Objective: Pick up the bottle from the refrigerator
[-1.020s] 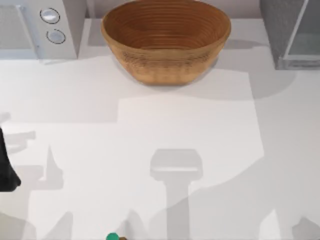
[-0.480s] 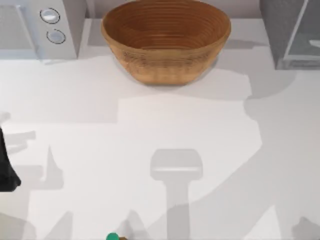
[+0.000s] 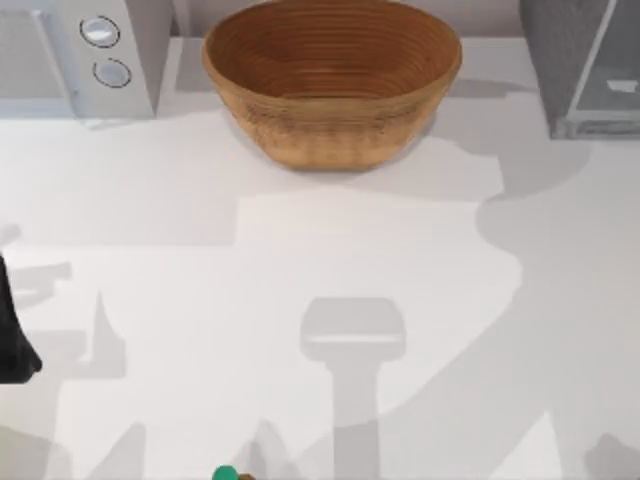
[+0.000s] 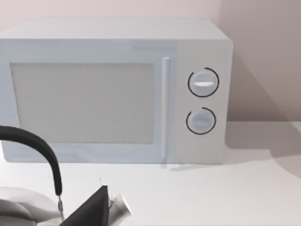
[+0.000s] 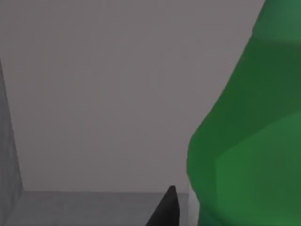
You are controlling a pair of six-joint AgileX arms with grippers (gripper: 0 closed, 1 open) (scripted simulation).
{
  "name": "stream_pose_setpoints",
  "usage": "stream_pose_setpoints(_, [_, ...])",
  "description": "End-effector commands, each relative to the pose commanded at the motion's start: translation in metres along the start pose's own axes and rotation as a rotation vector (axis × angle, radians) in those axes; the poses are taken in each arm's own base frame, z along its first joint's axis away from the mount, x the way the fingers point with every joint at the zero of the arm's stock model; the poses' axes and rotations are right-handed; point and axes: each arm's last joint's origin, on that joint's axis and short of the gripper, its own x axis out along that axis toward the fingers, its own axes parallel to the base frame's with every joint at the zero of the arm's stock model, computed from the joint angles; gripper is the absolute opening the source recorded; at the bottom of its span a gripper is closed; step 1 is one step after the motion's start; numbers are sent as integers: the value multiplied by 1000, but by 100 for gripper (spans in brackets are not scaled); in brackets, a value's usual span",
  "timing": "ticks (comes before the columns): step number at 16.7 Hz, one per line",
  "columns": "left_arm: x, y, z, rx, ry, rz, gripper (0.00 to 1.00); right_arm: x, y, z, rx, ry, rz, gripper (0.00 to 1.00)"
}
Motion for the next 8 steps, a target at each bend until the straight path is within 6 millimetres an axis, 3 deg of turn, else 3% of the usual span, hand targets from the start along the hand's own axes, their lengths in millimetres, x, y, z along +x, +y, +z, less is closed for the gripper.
stream_pose_setpoints(8, [0, 0, 0, 0, 0, 0, 100, -79, -1, -5, 5, 17, -5, 0])
